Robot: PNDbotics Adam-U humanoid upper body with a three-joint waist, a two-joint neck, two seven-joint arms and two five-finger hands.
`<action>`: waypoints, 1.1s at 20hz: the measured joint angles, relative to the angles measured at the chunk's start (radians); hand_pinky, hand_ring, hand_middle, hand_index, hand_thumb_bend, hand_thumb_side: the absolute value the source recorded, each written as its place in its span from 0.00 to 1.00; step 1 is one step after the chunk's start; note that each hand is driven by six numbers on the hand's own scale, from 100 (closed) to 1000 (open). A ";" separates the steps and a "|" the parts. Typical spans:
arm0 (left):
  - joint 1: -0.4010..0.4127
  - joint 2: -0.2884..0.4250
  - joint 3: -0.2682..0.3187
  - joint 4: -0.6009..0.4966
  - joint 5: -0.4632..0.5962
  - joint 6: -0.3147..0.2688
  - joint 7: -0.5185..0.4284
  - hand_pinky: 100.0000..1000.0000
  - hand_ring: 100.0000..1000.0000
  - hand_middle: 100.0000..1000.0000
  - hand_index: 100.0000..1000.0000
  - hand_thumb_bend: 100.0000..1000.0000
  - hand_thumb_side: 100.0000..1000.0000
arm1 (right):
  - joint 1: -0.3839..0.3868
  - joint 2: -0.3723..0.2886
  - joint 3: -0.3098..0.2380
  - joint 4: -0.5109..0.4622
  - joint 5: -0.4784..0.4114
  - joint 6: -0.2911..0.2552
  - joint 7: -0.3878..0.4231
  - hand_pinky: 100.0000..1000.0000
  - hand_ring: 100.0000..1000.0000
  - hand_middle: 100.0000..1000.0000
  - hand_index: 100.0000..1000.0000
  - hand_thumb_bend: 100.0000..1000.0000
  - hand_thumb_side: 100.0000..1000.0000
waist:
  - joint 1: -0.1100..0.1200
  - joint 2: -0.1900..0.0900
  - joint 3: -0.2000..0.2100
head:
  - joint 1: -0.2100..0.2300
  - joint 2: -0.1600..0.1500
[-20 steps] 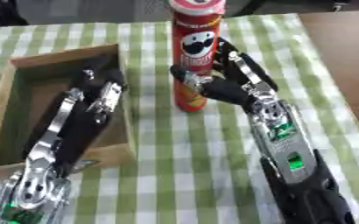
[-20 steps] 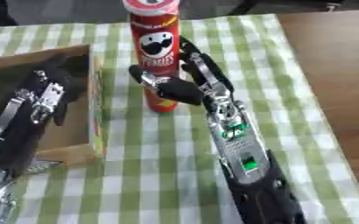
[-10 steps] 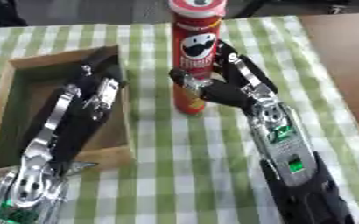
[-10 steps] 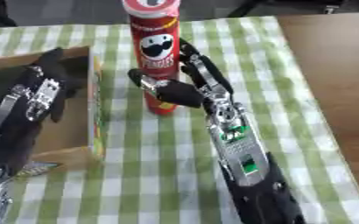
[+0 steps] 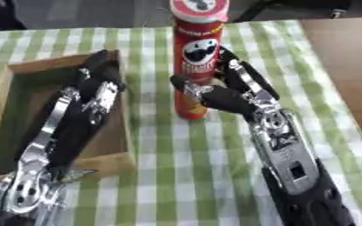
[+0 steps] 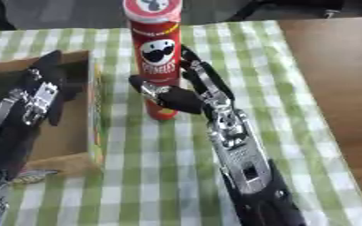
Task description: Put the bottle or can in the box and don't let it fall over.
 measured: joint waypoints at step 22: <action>-0.023 -0.001 0.021 0.004 0.003 -0.007 -0.005 0.90 0.77 0.09 1.00 0.00 0.70 | -0.007 0.000 0.000 0.000 -0.011 -0.012 -0.005 1.00 1.00 1.00 1.00 0.47 0.23 | -0.011 0.017 0.000 | 0.001 -0.022</action>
